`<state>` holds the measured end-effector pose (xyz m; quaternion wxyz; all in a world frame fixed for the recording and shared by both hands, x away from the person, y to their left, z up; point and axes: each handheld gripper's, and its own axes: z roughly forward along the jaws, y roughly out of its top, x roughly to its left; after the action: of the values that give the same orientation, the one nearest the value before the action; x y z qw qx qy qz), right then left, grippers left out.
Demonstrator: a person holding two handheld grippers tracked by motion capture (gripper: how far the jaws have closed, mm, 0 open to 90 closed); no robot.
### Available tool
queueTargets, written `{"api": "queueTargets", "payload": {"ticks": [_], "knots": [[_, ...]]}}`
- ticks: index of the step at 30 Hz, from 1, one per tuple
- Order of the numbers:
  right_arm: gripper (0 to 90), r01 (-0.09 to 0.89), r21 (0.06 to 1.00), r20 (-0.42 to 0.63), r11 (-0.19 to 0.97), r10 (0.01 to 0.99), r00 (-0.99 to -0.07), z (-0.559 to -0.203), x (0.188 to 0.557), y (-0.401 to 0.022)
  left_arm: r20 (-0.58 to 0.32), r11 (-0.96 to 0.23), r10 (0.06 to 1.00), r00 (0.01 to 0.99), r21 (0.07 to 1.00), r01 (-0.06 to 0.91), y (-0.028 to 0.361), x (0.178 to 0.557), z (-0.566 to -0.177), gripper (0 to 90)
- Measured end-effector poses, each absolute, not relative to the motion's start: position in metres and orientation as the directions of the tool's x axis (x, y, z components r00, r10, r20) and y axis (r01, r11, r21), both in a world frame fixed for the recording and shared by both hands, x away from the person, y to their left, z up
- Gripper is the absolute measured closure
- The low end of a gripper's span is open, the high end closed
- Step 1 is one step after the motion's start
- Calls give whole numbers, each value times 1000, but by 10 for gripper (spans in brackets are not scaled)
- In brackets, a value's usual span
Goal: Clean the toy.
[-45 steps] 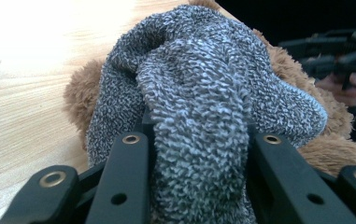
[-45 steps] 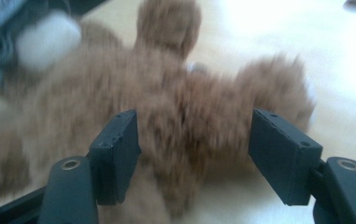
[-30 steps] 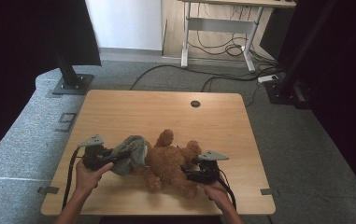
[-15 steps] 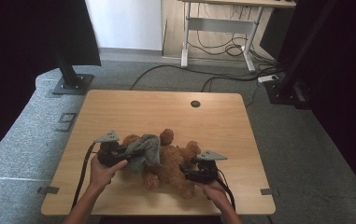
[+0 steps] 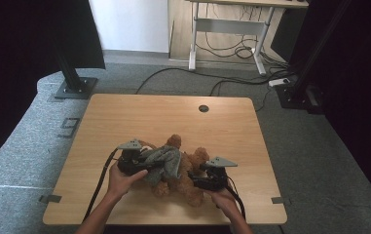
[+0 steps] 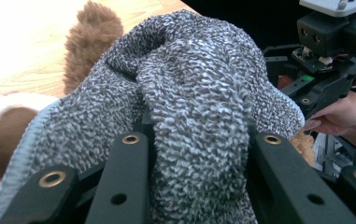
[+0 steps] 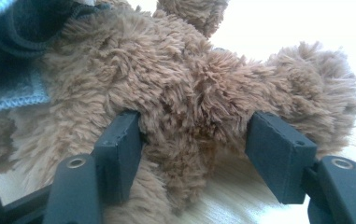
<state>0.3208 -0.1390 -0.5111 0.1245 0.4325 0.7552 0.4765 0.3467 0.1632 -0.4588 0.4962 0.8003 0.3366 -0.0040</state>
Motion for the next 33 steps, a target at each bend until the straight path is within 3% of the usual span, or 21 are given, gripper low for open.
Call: {"api": "queueTargets", "payload": {"ticks": [10, 20, 33], "knots": [[353, 535, 826, 216, 176, 779, -589, -513, 320, -140, -294, -304, 592, 751, 781, 545, 173, 342, -461, 679], [357, 529, 828, 191, 186, 794, -577, -511, 321, -144, -306, -297, 591, 746, 777, 555, 185, 338, -465, 677], [341, 506, 856, 205, 102, 832, -515, -496, 331, -157, -340, -297, 570, 748, 764, 573, 187, 334, -474, 678]]}}
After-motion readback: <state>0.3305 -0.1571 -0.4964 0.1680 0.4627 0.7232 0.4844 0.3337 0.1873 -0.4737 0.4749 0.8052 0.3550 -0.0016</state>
